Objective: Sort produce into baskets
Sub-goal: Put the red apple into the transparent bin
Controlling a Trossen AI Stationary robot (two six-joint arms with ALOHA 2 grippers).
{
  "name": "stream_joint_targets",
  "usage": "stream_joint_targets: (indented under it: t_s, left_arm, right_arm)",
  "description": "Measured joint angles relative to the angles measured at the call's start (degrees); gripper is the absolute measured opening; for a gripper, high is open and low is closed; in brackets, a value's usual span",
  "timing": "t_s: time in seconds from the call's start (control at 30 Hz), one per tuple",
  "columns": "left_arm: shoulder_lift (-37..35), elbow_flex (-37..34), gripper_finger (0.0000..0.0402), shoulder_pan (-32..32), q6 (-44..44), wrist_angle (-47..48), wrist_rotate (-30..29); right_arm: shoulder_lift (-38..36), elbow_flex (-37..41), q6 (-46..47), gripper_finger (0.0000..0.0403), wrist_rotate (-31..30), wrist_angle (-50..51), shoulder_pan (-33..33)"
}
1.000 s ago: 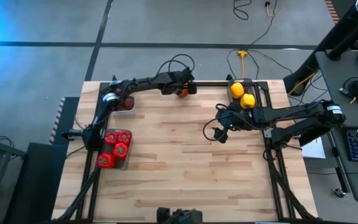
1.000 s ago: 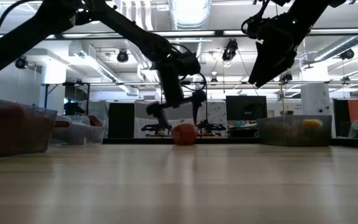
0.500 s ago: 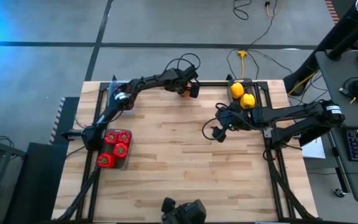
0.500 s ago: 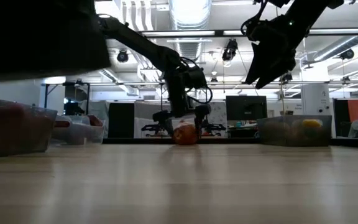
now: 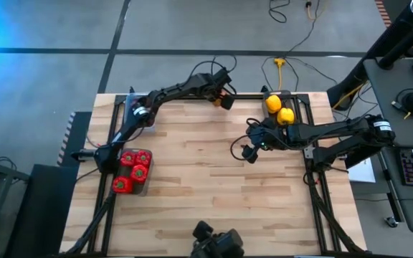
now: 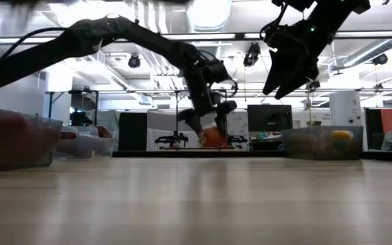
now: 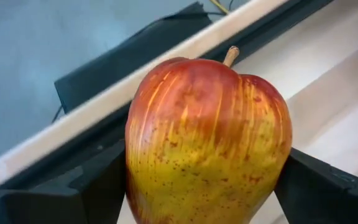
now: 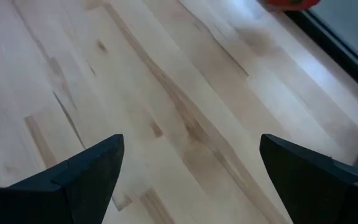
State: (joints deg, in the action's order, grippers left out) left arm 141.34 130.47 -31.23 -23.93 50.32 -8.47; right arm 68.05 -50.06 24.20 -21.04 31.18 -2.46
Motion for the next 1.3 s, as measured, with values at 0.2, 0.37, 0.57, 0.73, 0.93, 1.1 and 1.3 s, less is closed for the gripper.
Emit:
stream_joint_targets:
  t_s: [0.2,0.37,0.57,0.73,0.93,1.1,1.3]
  left_arm:
    - [-4.9,-0.3,0.0314,1.1,3.7,2.3,-1.0]
    - [-12.7,-4.3,0.0314,2.4,8.0,7.4,-4.0]
    - [-33.2,-25.3,0.0313,2.6,9.5,5.8,-10.2]
    - [-52.5,-49.9,0.0313,-1.1,3.0,3.0,-17.8]
    - [-68.7,-70.8,0.0313,-9.0,-1.8,-5.0,-19.7]
    - [-72.4,-77.0,0.0313,-14.7,-2.5,-4.1,-22.5]
    - [-72.7,-80.4,0.0313,-18.5,-1.1,-10.1,-22.7]
  right_arm:
    - [0.0,0.0,-1.6,0.0368,-0.5,-1.8,-0.6]
    - [-0.2,0.0,-1.4,0.0368,-1.8,-1.7,-0.6]
    - [-0.2,0.0,-0.2,0.0368,-2.0,-3.2,-0.6]
    - [0.2,0.1,0.6,0.0368,-3.0,-4.4,-0.6]
    - [0.3,0.3,0.8,0.0368,-3.0,-7.8,-0.6]
    - [0.3,0.3,2.0,0.0368,-3.0,-7.7,-0.6]
    - [0.3,0.4,7.1,0.0368,-2.5,-7.7,-0.6]
